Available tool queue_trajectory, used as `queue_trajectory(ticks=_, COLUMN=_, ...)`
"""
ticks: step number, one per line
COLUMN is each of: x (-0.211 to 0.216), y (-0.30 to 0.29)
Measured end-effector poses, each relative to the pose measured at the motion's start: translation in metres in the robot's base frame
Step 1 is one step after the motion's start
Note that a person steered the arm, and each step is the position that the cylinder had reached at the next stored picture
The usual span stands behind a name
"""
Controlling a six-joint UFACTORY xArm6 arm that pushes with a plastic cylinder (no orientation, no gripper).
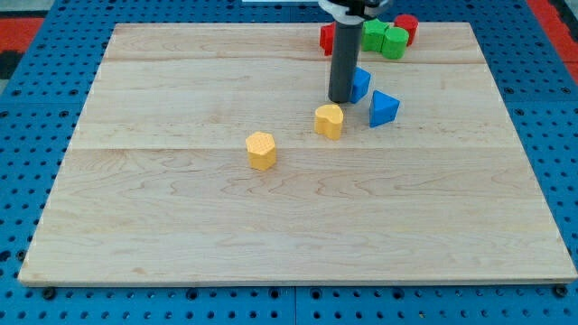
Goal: Place the blue cube diagonally to triangle
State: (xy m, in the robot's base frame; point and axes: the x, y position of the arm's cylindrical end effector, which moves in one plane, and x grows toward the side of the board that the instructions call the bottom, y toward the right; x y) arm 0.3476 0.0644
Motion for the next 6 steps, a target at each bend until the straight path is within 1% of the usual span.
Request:
queue_trajectory(ticks=1, x=-0.009, y=-0.001)
queue_trajectory(ticks=2, x=-0.032, y=-0.031)
queue_trajectory(ticks=3, x=-0.03, y=0.002)
queue_trajectory(ticks=4, x=-0.028, y=0.064)
queue_trajectory(ticks=5, x=-0.03, y=0.069)
queue_trajectory(ticks=6, x=-0.03, y=-0.022)
